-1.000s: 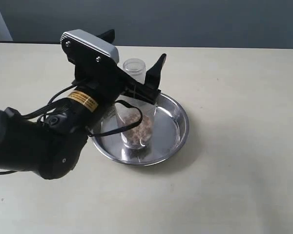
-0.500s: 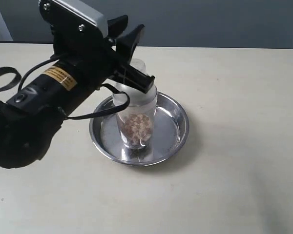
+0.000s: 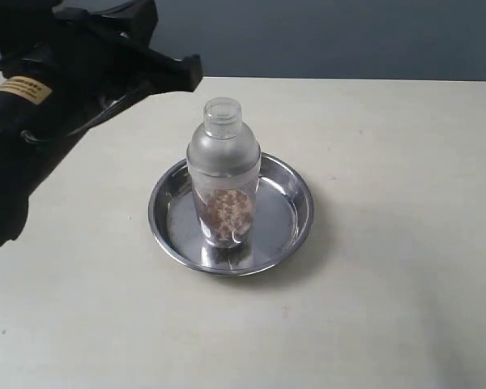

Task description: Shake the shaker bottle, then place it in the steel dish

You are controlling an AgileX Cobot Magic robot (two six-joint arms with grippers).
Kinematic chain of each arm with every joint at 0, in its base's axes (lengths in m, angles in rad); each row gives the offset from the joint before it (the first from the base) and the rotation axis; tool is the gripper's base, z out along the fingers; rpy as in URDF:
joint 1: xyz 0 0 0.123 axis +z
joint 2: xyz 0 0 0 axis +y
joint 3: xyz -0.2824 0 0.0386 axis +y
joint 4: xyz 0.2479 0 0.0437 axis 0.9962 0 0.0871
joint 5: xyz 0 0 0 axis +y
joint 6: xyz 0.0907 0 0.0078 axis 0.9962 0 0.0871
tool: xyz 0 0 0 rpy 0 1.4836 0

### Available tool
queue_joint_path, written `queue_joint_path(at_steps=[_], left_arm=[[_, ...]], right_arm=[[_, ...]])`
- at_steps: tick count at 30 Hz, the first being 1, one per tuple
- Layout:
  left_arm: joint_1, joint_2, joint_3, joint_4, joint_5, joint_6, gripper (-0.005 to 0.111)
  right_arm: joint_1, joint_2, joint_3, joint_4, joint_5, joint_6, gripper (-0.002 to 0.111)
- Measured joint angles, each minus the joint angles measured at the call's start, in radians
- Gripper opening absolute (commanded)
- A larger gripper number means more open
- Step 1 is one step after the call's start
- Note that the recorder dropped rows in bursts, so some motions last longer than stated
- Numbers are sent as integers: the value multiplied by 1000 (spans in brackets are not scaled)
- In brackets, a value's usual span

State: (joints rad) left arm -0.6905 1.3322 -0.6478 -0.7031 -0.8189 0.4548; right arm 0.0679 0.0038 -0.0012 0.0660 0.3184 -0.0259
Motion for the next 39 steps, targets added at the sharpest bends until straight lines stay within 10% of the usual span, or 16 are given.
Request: queue_joint_path(at_steps=[21,24,31,39], left_arm=[[2,-419,174,-428,217,466,0],[92,-571,272,-436,322,471,0],[595,-894,362,-413,841,471,0],[734,-972,376,-325,1060,470,0]], right_arm=[[0,0,0,0,0,0,-1],[0,0,0,0,0,0,-1],[0,0,0,0,0,2,-1],[0,0,0,0,0,0,-1]])
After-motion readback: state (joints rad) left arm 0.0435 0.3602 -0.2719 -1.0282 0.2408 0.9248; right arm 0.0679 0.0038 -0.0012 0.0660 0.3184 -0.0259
